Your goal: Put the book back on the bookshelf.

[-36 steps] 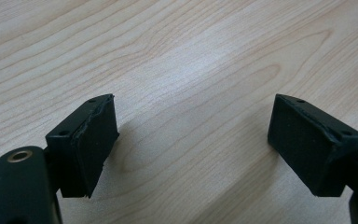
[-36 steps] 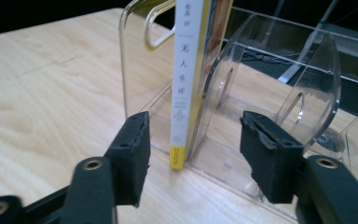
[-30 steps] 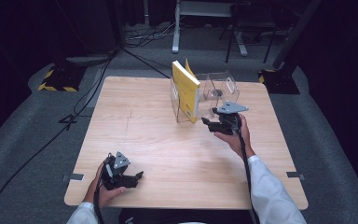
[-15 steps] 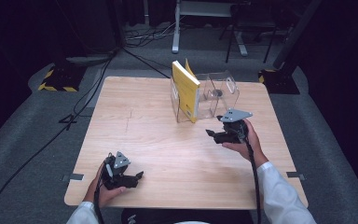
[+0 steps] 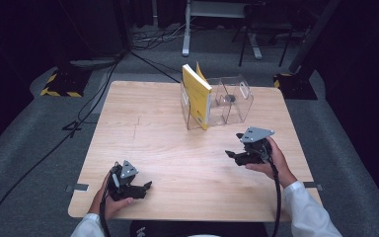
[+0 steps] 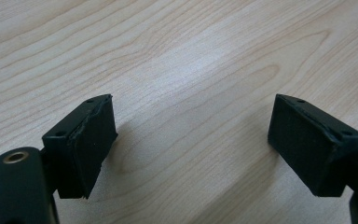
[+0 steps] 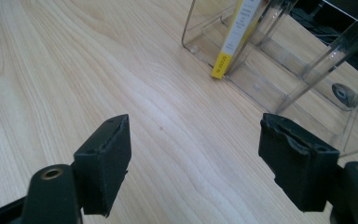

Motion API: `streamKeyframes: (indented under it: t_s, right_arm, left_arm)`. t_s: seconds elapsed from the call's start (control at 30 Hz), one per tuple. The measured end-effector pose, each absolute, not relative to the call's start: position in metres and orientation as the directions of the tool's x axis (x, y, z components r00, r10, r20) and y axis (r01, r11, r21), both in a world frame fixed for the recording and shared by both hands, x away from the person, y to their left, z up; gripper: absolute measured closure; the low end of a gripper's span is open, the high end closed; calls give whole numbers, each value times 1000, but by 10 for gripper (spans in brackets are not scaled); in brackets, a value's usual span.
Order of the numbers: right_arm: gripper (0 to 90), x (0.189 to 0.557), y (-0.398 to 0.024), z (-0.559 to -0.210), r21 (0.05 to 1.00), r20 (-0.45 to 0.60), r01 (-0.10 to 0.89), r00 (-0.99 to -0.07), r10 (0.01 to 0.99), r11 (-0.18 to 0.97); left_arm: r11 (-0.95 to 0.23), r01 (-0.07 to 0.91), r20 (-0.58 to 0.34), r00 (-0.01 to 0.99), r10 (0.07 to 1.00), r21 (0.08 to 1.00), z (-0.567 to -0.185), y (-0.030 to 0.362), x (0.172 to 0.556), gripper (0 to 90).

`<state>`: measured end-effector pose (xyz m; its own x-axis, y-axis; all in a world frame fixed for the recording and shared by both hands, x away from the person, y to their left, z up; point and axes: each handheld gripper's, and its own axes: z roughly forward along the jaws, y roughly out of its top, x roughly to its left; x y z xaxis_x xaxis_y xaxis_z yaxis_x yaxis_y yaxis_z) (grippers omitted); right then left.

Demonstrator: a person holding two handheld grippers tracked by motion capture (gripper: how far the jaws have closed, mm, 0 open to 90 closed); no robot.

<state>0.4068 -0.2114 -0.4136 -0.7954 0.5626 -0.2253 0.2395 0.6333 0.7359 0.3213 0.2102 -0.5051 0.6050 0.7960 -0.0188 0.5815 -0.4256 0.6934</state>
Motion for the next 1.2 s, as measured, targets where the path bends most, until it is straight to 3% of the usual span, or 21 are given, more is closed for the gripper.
streamKeyframes:
  t_s: [0.67,1.2]
  right_arm:
    - [261,367,-247,-439,705,-243,243,-800,548,667]
    - [238,347,-296,-477,708,-170,301,-805,568,638]
  left_arm:
    - [-429,580,-14,606,796,693,-505,210,321,157]
    - [-425,582,-19,605,796,693,-505,210,321,157]
